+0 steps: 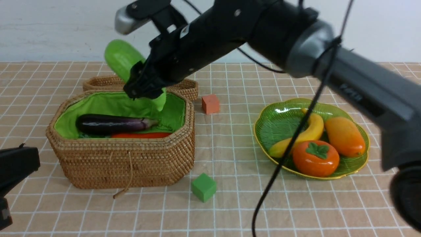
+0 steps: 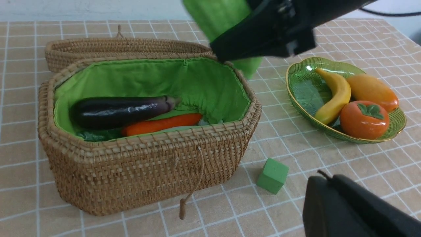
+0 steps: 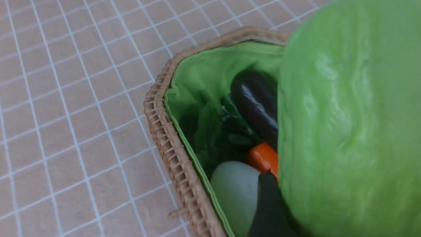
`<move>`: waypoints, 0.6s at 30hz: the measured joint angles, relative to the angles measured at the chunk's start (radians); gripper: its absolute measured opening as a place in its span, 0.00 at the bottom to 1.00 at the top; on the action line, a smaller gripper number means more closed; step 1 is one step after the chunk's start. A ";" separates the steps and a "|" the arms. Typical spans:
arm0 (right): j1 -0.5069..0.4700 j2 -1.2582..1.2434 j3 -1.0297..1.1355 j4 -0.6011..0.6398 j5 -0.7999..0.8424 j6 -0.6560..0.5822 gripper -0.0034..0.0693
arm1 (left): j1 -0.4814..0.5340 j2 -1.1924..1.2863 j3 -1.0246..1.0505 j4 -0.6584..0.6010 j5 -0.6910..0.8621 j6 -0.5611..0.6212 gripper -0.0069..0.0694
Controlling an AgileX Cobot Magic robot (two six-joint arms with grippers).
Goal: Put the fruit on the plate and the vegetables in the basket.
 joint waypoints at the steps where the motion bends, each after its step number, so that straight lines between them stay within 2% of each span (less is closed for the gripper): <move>1: 0.003 0.025 -0.020 -0.014 0.004 0.000 0.72 | 0.000 0.000 0.000 0.000 0.001 -0.001 0.10; 5: 0.002 0.034 -0.067 -0.080 0.101 0.087 0.95 | 0.000 0.000 0.000 0.000 0.002 0.000 0.10; 6: 0.002 0.030 -0.069 -0.085 0.101 0.096 0.95 | 0.000 0.000 0.000 0.000 0.002 0.000 0.10; 7: -0.005 -0.008 -0.089 -0.124 0.200 0.183 0.97 | 0.000 0.000 0.000 0.000 -0.013 0.011 0.10; 9: -0.010 -0.084 -0.113 -0.183 0.339 0.276 0.92 | 0.000 -0.001 0.000 -0.001 -0.050 0.033 0.10; 10: -0.010 -0.092 -0.114 -0.188 0.346 0.292 0.91 | 0.000 -0.002 0.001 -0.003 -0.059 0.038 0.10; 11: -0.010 -0.153 -0.115 -0.238 0.384 0.342 0.84 | 0.000 -0.004 0.001 -0.010 -0.098 0.059 0.10; 12: -0.010 -0.162 -0.115 -0.238 0.387 0.349 0.84 | 0.000 -0.005 0.001 -0.012 -0.105 0.062 0.10; 13: -0.010 -0.260 -0.094 -0.280 0.403 0.406 0.69 | 0.000 -0.012 0.004 -0.032 -0.161 0.091 0.10; 14: -0.010 -0.318 -0.072 -0.299 0.408 0.428 0.59 | 0.000 -0.023 0.013 -0.046 -0.201 0.107 0.10; 15: -0.010 -0.318 -0.067 -0.302 0.408 0.431 0.57 | 0.000 -0.023 0.015 -0.049 -0.201 0.110 0.10; 16: -0.010 -0.400 -0.016 -0.328 0.408 0.470 0.42 | 0.000 -0.049 0.036 -0.078 -0.245 0.130 0.10; 18: -0.010 -0.492 0.068 -0.354 0.409 0.512 0.29 | 0.000 -0.084 0.065 -0.104 -0.274 0.139 0.10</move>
